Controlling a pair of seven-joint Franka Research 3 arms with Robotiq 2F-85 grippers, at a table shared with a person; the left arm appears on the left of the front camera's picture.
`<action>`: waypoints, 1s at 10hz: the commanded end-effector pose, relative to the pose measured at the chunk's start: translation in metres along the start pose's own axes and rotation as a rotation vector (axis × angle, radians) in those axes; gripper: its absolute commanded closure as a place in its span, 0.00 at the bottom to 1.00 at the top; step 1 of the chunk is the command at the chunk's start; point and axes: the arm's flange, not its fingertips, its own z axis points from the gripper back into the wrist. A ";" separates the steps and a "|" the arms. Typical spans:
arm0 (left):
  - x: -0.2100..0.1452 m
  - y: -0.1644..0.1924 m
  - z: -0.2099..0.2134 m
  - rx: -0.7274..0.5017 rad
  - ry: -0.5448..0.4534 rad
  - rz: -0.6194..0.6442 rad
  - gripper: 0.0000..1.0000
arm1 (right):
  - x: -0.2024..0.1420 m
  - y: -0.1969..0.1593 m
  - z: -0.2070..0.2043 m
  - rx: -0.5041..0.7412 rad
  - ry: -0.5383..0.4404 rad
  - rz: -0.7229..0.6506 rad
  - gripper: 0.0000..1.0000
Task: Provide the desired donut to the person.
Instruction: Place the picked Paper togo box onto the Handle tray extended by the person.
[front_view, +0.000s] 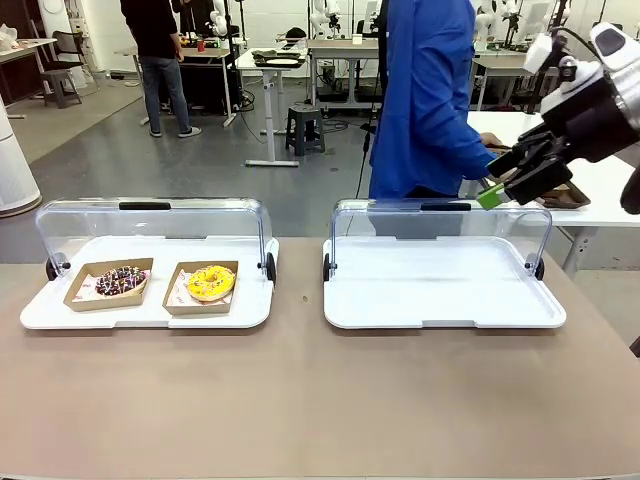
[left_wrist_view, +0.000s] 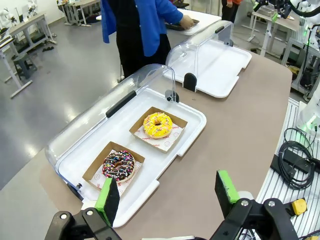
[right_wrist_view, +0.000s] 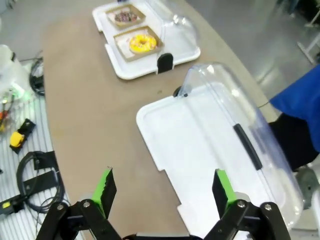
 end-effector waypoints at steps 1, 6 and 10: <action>0.000 0.000 0.001 -0.006 0.005 0.013 0.00 | -0.014 -0.003 0.002 -0.044 -0.079 0.018 0.00; 0.000 0.000 0.001 -0.006 0.005 0.013 0.00 | -0.029 -0.005 0.006 -0.117 -0.120 0.001 0.00; 0.000 0.000 0.001 -0.006 0.005 0.013 0.00 | -0.019 -0.002 0.004 -0.154 -0.131 -0.003 0.00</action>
